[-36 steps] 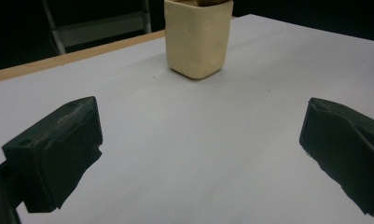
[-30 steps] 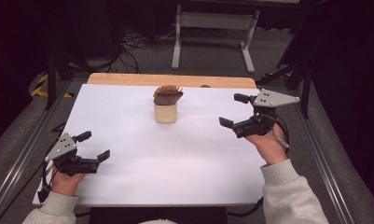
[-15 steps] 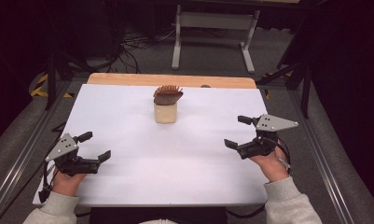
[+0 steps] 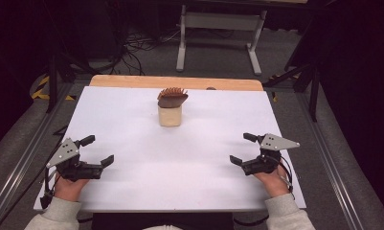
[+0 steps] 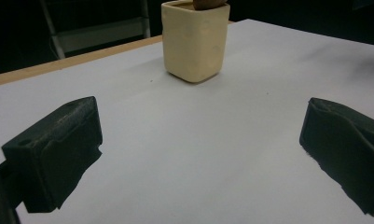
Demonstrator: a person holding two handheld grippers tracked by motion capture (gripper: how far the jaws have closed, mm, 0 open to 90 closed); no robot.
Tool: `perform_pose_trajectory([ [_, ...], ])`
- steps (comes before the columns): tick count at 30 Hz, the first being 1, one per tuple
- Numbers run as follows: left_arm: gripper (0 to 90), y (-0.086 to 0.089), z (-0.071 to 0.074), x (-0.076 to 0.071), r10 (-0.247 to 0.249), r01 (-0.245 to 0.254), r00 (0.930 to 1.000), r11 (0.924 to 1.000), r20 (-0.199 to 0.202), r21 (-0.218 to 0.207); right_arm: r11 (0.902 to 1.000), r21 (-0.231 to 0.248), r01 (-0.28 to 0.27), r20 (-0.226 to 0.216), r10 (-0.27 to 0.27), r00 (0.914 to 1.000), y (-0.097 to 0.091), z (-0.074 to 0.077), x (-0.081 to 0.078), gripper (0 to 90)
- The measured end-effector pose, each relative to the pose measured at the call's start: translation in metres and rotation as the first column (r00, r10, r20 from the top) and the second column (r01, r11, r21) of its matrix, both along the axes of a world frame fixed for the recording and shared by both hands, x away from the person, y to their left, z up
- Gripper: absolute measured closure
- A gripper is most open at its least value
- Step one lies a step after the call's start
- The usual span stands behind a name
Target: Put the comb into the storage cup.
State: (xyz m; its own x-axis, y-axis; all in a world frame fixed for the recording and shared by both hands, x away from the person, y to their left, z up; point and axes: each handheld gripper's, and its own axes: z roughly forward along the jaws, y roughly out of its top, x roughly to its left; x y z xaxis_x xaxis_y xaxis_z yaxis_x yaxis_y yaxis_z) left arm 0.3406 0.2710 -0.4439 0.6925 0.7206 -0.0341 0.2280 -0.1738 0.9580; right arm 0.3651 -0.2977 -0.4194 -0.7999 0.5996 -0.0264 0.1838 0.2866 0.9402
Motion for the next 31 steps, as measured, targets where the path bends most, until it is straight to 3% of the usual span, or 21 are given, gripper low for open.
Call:
perform_pose_trajectory([
  [4,0.2,0.000,-0.002,0.000,-0.003,0.003,1.0000,1.0000,0.001,-0.008,1.0000,-0.004,-0.001,0.008,0.001,1.0000,-0.002,-0.008,-0.003,0.4],
  [10,0.1,0.000,-0.007,0.001,0.013,-0.013,0.9998,0.9998,-0.014,-0.015,0.9994,0.028,-0.023,0.012,0.023,0.9997,-0.003,-0.023,-0.010,0.0],
  [13,0.1,0.000,-0.011,0.001,0.006,-0.007,0.9998,0.9997,-0.019,-0.022,0.9998,-0.016,0.015,0.008,-0.015,0.9999,-0.003,-0.030,-0.012,0.0],
  [15,0.1,0.000,-0.013,0.001,0.004,-0.004,0.9999,0.9997,-0.015,-0.025,0.9997,-0.012,0.021,-0.012,-0.021,0.9997,-0.004,-0.034,-0.011,0.0],
  [20,0.1,-0.001,-0.016,0.001,-0.006,0.005,0.9999,0.9990,-0.016,-0.044,0.9991,-0.020,0.039,-0.010,-0.039,0.9992,-0.004,-0.034,-0.012,0.0],
  [29,0.1,0.000,-0.017,0.002,0.035,-0.035,0.9994,0.9994,-0.003,-0.007,0.9969,-0.034,0.071,0.001,-0.071,0.9975,-0.005,-0.034,-0.013,0.0],
  [31,0.1,0.001,-0.018,0.005,0.029,-0.029,0.9992,0.9995,-0.028,-0.012,0.9965,-0.035,0.076,-0.009,-0.076,0.9971,-0.005,-0.034,-0.013,0.1],
])
